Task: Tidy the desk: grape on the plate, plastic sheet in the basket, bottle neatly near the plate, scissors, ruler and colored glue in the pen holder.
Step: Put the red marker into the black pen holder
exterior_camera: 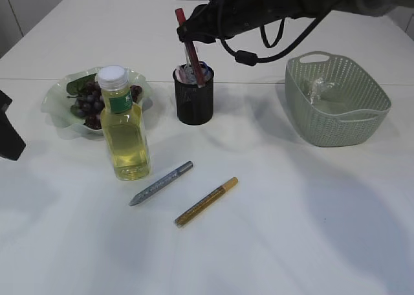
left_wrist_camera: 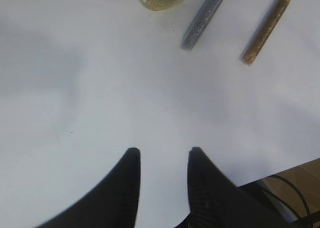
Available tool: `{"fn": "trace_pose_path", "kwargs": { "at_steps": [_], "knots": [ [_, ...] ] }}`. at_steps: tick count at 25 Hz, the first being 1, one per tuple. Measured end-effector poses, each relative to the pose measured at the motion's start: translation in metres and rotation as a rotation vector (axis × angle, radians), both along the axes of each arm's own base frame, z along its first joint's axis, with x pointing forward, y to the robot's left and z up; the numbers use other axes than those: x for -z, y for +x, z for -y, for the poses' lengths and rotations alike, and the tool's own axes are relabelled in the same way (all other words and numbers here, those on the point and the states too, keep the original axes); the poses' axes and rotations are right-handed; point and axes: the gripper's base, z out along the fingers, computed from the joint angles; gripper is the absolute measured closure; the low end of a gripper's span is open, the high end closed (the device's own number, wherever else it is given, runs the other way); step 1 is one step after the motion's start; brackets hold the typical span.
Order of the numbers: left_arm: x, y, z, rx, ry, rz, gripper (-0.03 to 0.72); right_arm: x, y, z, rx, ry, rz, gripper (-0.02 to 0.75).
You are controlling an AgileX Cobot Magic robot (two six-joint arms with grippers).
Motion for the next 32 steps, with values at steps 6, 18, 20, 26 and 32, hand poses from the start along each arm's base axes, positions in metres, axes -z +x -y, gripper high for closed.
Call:
{"fn": "trace_pose_path", "kwargs": {
  "at_steps": [6, 18, 20, 26, 32],
  "knots": [
    [0.001, -0.003, -0.002, 0.016, 0.030, -0.032, 0.449, 0.013, 0.027, 0.002, 0.015, 0.013, 0.054, 0.605],
    [0.002, -0.004, -0.002, 0.018, 0.033, -0.037, 0.449, 0.045, 0.054, 0.003, 0.020, 0.163, 0.228, 0.605],
    [0.002, -0.004, -0.002, 0.018, 0.033, -0.037, 0.449, 0.053, 0.056, 0.003, 0.025, 0.163, 0.227, 0.605],
    [0.002, -0.004, -0.002, 0.018, 0.033, -0.039, 0.449, 0.063, 0.059, 0.004, 0.032, 0.159, 0.216, 0.489],
    [0.002, -0.005, -0.002, 0.023, 0.035, -0.058, 0.449, 0.063, 0.058, 0.004, 0.041, 0.187, 0.163, 0.280]
  ]
}}
